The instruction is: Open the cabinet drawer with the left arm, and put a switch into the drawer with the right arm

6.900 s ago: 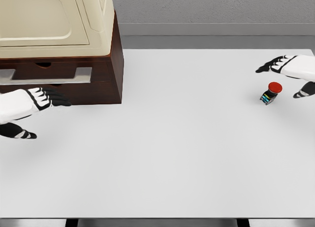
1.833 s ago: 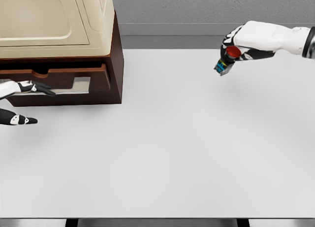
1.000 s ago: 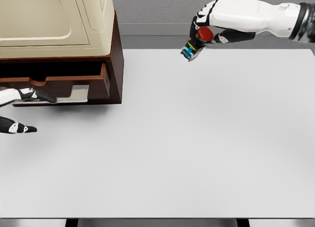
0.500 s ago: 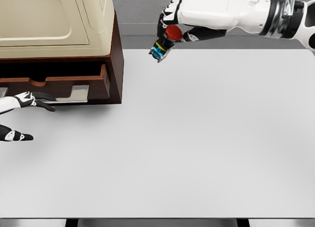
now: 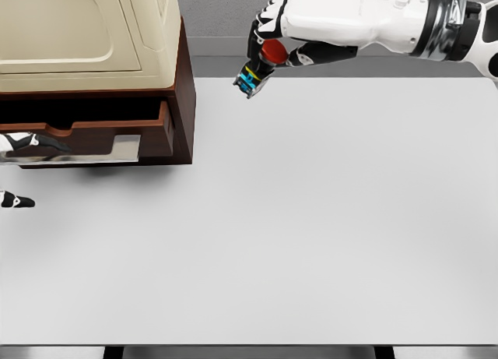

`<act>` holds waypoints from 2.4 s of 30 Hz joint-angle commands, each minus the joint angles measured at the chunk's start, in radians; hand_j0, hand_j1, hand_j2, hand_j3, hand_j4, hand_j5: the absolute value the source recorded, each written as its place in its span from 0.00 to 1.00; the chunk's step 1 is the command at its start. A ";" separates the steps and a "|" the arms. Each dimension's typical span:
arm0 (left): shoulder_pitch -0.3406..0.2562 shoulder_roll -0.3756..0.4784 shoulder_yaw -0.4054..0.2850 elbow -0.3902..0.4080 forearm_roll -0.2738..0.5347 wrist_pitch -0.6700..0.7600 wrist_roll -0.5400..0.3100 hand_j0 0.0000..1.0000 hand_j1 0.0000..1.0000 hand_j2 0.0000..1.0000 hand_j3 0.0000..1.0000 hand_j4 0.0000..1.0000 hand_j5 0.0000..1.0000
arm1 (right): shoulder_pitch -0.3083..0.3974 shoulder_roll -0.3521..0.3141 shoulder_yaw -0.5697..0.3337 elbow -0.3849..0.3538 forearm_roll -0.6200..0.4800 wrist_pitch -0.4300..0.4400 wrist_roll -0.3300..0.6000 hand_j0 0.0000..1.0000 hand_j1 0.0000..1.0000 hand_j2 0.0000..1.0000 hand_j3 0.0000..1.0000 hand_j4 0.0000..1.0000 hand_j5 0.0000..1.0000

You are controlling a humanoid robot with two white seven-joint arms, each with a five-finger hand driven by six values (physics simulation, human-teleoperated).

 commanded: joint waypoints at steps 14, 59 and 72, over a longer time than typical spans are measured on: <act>0.005 -0.062 -0.013 0.006 -0.008 0.002 0.008 0.92 0.92 0.92 0.92 0.92 0.92 | 0.006 0.032 0.007 0.043 0.000 0.002 0.010 0.45 0.45 0.45 0.45 0.45 0.45; 0.054 0.036 -0.003 -0.018 0.037 0.002 -0.003 0.78 0.78 0.78 0.78 0.78 0.78 | -0.031 0.192 0.037 0.001 0.005 0.002 0.005 0.46 0.46 0.46 0.46 0.46 0.46; 0.063 0.059 -0.004 -0.032 0.043 0.002 -0.001 0.78 0.78 0.78 0.78 0.78 0.78 | -0.040 0.262 0.042 0.084 0.015 0.002 0.020 0.47 0.47 0.47 0.47 0.47 0.47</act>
